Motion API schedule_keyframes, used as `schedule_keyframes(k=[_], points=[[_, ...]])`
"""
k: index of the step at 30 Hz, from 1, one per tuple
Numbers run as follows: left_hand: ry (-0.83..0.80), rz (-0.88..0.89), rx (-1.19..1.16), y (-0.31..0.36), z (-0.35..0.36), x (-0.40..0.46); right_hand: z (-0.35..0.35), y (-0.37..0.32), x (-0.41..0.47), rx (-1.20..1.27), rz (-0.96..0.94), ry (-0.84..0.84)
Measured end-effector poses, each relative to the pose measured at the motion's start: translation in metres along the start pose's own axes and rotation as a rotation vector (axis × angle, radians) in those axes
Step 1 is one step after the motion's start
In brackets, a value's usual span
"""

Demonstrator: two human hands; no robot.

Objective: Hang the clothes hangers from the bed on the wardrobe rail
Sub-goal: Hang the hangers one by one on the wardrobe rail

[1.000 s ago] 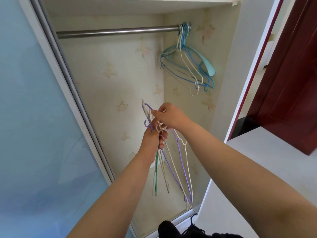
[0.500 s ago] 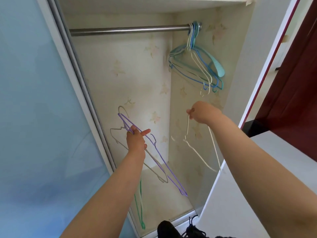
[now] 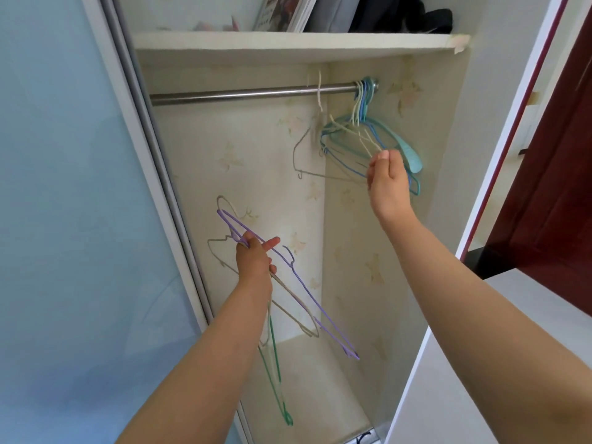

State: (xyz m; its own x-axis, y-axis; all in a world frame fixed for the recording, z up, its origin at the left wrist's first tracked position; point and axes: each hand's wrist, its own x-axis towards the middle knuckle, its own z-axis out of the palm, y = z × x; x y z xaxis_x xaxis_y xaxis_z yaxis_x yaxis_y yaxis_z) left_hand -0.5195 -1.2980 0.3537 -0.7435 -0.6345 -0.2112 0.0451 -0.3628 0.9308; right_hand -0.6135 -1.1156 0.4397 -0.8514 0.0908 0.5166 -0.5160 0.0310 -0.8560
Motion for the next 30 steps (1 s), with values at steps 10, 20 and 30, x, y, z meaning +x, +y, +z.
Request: schedule_keyframes(k=[10,20,30], points=[[-0.125,0.078,-0.059,0.031,0.001,0.0,0.02,0.025,0.044,-0.102,0.334,-0.133],[-0.09,0.075,-0.137,0.027,-0.012,0.007,-0.012,0.072,0.042,-0.165,0.453,0.106],[-0.056,0.041,-0.337,0.017,-0.007,0.023,-0.055,0.148,-0.091,-0.642,0.838,-0.787]])
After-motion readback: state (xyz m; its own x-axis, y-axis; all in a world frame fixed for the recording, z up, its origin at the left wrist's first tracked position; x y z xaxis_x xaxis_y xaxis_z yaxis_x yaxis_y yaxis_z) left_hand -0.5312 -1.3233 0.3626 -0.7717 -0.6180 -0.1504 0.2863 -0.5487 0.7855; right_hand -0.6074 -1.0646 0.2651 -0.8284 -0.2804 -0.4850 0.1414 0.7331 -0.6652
